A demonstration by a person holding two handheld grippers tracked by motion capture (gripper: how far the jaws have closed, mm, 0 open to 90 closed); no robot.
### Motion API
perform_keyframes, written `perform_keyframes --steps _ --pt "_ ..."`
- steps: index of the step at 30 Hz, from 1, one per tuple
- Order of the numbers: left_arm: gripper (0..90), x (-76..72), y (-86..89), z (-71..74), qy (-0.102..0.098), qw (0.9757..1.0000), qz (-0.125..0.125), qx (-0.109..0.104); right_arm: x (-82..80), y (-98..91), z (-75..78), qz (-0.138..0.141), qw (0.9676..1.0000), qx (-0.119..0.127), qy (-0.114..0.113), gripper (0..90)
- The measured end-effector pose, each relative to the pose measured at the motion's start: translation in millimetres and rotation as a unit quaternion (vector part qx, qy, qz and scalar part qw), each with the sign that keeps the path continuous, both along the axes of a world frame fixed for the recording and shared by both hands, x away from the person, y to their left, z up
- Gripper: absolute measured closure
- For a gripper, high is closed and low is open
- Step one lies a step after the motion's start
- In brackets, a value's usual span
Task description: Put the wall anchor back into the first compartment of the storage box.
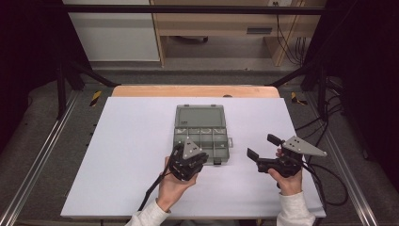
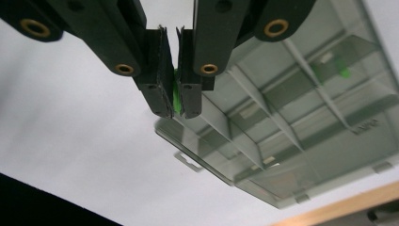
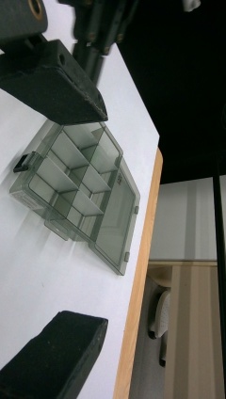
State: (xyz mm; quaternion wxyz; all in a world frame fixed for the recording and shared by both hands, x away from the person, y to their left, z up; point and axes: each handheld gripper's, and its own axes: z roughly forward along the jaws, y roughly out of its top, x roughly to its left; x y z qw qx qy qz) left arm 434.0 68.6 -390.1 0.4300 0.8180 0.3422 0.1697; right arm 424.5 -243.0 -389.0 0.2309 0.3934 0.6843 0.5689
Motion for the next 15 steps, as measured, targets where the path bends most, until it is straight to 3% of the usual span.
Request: perform_keyframes --steps 6,15 --pt "84.4 17.1 16.8 14.0 -0.006 0.9999 0.01 -0.007 0.1 0.3 -0.3 -0.002 1.0 -0.002 0.003 3.9" --pt "84.4 44.8 31.9 18.2 -0.01 0.9995 0.031 0.001 0.2 -0.4 -0.3 -0.002 1.0 -0.003 0.0 3.8"
